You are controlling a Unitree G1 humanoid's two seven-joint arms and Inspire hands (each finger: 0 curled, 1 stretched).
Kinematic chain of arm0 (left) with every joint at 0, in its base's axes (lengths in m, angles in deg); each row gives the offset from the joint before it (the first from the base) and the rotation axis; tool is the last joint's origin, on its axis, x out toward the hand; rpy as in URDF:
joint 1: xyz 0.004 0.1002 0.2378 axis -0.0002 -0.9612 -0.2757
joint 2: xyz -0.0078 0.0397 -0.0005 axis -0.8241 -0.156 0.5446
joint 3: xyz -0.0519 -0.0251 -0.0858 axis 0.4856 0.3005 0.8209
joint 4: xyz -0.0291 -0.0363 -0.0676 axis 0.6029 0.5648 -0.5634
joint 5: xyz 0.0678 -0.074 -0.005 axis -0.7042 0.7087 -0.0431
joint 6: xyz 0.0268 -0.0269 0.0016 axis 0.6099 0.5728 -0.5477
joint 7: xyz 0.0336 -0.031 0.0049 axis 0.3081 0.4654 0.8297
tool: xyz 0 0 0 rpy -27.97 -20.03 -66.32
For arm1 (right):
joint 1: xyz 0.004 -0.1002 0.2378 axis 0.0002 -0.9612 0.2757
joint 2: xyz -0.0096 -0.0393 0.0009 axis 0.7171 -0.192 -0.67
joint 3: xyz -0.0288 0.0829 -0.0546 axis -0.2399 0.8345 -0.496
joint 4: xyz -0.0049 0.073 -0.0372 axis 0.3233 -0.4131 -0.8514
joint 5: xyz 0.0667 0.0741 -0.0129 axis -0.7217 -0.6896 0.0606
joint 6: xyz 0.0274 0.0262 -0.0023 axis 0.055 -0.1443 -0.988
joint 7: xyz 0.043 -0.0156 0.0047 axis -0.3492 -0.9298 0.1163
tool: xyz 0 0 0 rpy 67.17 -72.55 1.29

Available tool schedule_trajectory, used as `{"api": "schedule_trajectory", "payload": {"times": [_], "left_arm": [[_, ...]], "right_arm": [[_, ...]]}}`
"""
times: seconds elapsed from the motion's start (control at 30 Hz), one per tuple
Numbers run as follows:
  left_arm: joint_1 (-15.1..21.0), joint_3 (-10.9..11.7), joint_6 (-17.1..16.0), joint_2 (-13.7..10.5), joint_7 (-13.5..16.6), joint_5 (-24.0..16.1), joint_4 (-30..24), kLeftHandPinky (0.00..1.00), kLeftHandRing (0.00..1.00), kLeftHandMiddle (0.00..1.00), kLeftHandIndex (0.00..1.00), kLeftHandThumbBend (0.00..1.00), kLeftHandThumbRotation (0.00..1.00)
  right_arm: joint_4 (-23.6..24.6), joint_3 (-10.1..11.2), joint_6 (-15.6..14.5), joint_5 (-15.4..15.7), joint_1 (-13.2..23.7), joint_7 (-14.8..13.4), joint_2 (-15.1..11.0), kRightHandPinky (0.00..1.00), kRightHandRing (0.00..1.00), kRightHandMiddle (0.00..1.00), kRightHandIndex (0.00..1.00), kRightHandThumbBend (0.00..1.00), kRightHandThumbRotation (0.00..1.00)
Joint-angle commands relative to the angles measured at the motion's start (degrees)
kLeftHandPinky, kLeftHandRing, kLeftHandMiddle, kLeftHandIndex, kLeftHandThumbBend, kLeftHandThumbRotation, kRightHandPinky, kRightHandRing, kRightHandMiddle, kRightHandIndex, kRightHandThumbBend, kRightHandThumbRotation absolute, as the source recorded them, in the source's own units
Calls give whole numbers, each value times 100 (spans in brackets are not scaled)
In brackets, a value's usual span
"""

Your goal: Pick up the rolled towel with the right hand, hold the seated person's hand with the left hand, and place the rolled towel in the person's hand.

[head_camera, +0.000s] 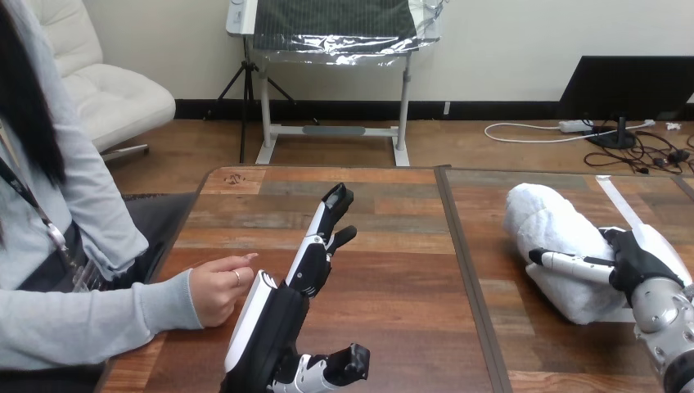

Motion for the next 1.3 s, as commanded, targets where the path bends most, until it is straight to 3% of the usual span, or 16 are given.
{"api": "schedule_trajectory", "payload": {"times": [0.0, 0.17, 0.33, 0.57, 1.03, 1.27], "left_arm": [[159, 4, -8, -36, 10, 39, -314, 92, 100, 100, 100, 100, 83], [138, -21, 43, -55, -14, 72, -360, 92, 100, 100, 100, 100, 83], [131, -101, 74, -66, -82, 192, -376, 93, 100, 100, 100, 100, 82], [112, -36, 89, -43, -58, 110, -376, 93, 100, 100, 100, 100, 81], [79, -23, 162, -3, -47, 101, -414, 93, 99, 100, 100, 100, 79], [42, 359, 271, 48, 338, -591, -515, 86, 96, 100, 100, 100, 81]], "right_arm": [[-99, 84, -39, -115, -303, -48, 251, 49, 63, 69, 74, 86, 30], [-79, 251, 125, -286, -335, -185, 280, 45, 59, 65, 69, 86, 15], [-60, 333, 227, -385, -336, -343, 320, 47, 59, 65, 61, 85, 4], [-32, 601, 438, -704, -330, -302, 366, 49, 59, 63, 55, 83, 1], [48, 860, 738, -1036, -261, -233, 424, 39, 47, 55, 54, 80, 0], [127, 976, 1114, -1174, -267, -270, 492, 35, 43, 52, 53, 80, 0]]}}
